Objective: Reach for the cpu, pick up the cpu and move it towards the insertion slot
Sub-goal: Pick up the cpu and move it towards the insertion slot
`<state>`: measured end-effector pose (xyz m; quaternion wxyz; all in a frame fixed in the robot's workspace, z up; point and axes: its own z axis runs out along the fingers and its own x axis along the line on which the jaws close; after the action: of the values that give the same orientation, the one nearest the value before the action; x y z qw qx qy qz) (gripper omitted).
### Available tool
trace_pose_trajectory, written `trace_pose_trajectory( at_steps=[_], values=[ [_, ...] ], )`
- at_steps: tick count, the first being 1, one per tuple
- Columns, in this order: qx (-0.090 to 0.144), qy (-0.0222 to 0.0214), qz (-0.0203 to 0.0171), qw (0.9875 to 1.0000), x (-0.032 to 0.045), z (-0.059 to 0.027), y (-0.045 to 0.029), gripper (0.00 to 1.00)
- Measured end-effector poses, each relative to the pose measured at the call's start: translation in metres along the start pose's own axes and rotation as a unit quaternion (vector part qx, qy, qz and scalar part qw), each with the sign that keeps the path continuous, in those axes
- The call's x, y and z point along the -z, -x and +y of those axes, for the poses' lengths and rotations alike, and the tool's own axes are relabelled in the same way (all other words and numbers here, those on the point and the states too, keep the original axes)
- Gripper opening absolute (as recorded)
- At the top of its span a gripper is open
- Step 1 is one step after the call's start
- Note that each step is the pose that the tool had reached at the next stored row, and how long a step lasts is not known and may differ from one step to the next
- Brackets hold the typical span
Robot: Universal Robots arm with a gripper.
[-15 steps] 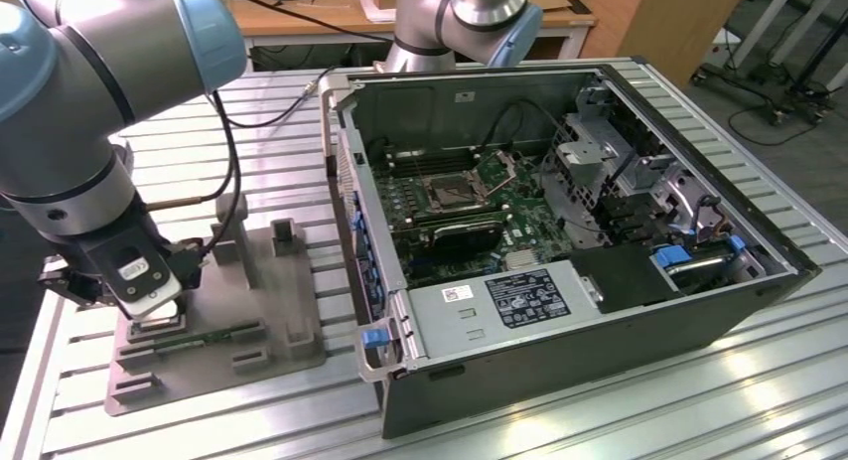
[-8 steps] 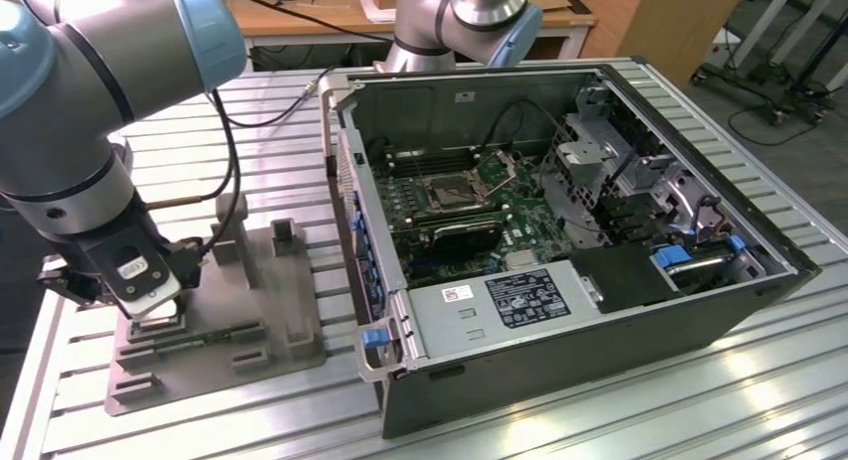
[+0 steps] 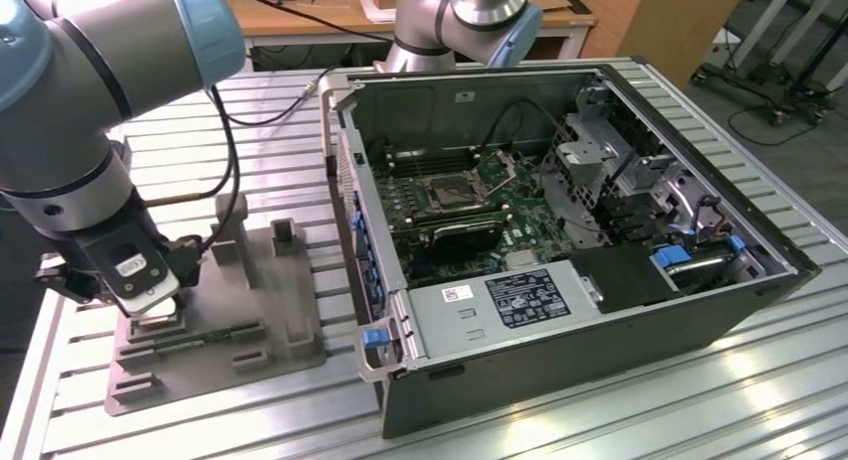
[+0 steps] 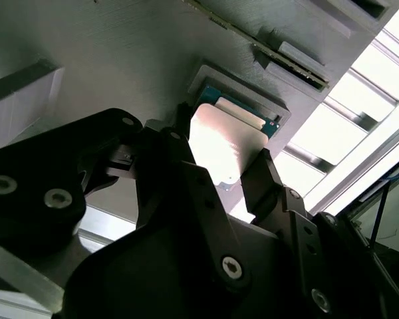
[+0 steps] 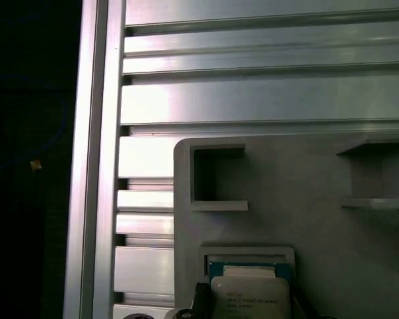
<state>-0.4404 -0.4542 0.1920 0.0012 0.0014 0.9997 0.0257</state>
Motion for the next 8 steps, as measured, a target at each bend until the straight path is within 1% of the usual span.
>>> trace_pose_trajectory(
  at_steps=[8],
  values=[
    [0.000, 0.0000, 0.0000, 1.0000, 0.0039, 0.0001, 0.0000, 0.55]
  ],
)
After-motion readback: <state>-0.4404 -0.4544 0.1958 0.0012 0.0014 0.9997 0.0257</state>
